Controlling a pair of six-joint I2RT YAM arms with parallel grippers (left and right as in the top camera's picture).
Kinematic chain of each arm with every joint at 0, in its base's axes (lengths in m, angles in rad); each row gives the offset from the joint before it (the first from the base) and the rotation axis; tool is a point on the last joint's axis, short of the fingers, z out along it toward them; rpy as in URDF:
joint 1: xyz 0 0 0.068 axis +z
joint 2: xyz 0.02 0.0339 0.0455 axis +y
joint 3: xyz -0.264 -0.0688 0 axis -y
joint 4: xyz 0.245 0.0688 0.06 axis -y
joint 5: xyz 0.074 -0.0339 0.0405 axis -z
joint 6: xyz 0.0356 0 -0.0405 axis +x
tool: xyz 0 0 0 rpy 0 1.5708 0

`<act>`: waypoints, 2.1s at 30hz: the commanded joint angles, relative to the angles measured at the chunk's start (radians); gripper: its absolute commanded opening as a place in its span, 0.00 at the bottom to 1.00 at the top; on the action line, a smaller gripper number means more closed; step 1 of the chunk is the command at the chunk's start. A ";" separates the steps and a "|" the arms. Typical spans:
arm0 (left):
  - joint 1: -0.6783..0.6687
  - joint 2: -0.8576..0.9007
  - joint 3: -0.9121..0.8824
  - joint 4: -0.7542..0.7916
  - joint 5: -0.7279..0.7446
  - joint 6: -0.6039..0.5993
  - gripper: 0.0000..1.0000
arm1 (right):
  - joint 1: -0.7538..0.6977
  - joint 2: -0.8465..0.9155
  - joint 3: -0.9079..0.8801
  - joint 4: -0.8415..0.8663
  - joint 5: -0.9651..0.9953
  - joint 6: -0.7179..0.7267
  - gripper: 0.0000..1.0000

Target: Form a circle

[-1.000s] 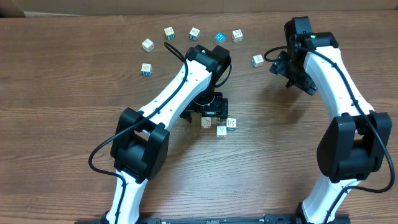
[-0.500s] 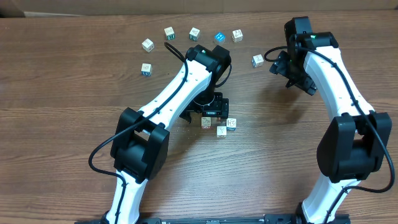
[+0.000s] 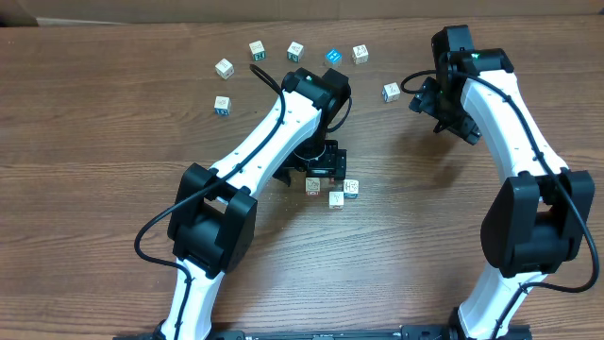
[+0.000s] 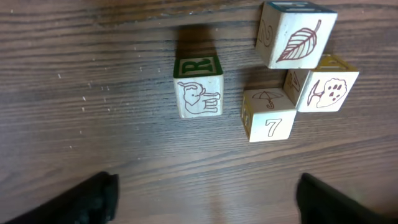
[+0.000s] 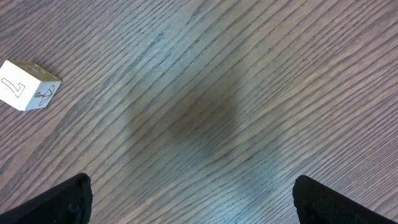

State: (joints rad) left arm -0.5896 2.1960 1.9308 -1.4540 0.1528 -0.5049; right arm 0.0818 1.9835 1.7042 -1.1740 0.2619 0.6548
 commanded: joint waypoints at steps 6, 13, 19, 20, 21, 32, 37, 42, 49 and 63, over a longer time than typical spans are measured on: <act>-0.005 -0.037 0.002 -0.045 -0.016 0.064 0.68 | 0.002 -0.029 0.018 0.002 0.006 0.003 1.00; -0.006 -0.122 0.002 -0.104 -0.096 0.058 0.66 | 0.002 -0.029 0.018 0.002 0.006 0.003 1.00; -0.008 -0.160 0.002 -0.172 -0.152 0.044 0.66 | 0.002 -0.029 0.018 0.002 0.006 0.004 1.00; -0.008 -0.160 0.002 -0.186 -0.162 0.043 0.66 | 0.002 -0.029 0.018 0.002 0.006 0.003 1.00; -0.008 -0.160 0.001 -0.200 -0.175 0.035 0.66 | 0.002 -0.029 0.018 0.002 0.006 0.004 1.00; -0.008 -0.160 -0.115 -0.174 -0.271 -0.020 0.68 | 0.002 -0.029 0.018 0.002 0.006 0.003 1.00; -0.006 -0.160 -0.127 -0.126 -0.266 -0.028 0.68 | 0.002 -0.029 0.018 0.002 0.006 0.003 1.00; -0.006 -0.160 -0.127 -0.088 -0.264 -0.042 0.70 | 0.002 -0.029 0.018 0.002 0.006 0.004 1.00; -0.006 -0.160 -0.127 -0.041 -0.237 -0.076 0.74 | 0.002 -0.029 0.018 0.002 0.006 0.003 1.00; -0.007 -0.159 -0.127 -0.006 -0.148 -0.079 0.87 | 0.002 -0.029 0.018 0.002 0.006 0.003 1.00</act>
State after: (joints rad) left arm -0.5896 2.0571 1.8114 -1.4712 -0.0357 -0.5724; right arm 0.0818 1.9835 1.7042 -1.1740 0.2619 0.6548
